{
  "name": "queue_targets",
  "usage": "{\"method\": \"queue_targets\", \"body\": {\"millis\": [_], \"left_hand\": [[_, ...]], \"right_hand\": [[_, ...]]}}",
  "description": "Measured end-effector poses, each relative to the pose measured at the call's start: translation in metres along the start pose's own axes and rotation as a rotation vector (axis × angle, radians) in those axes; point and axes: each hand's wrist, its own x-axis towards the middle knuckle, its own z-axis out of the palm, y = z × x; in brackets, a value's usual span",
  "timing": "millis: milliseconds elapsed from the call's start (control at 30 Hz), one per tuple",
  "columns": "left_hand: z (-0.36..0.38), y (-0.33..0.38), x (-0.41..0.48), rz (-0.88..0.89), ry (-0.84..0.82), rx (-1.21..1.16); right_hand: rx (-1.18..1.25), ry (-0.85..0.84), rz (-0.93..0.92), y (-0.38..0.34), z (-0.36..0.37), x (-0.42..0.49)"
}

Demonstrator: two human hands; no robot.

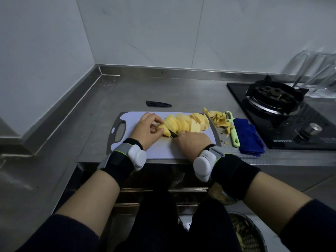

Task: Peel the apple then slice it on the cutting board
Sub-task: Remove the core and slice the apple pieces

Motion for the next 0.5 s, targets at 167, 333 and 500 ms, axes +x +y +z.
{"method": "queue_targets", "body": {"millis": [167, 333, 500], "left_hand": [[0.005, -0.004, 0.003, 0.027, -0.083, 0.201], [0.003, -0.003, 0.003, -0.009, -0.079, 0.171], [0.000, 0.003, 0.000, -0.098, 0.029, 0.035]], "right_hand": [[0.000, -0.023, -0.009, 0.004, 0.001, 0.000], [0.067, -0.014, 0.015, 0.014, -0.002, -0.012], [0.144, 0.078, 0.023, 0.013, -0.011, -0.017]]}}
